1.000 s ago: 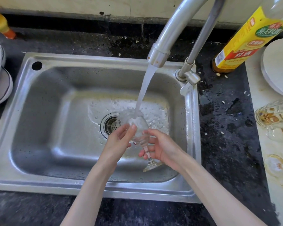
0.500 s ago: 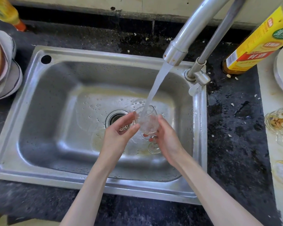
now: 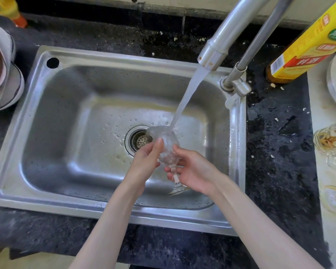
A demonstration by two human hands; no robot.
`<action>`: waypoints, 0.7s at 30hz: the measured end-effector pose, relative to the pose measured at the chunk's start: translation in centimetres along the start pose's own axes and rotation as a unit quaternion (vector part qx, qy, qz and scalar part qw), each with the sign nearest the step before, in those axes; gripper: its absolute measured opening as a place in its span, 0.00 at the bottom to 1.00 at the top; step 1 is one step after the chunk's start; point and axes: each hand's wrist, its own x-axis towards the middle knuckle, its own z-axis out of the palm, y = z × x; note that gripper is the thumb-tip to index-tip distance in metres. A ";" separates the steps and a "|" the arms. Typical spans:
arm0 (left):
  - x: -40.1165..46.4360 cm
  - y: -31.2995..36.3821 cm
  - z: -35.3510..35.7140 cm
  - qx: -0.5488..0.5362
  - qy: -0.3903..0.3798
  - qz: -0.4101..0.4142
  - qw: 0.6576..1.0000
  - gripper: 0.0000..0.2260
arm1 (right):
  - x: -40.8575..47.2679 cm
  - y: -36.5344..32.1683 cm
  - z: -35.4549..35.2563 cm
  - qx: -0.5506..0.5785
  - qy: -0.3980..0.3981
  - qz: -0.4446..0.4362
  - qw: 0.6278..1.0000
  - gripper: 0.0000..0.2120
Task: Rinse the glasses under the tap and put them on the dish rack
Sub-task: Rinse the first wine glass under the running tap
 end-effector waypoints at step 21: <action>0.4 1.0 1.8 0.064 -0.015 0.068 0.995 0.21 | 0.7 0.0 1.3 -0.111 0.138 -0.140 0.974 0.23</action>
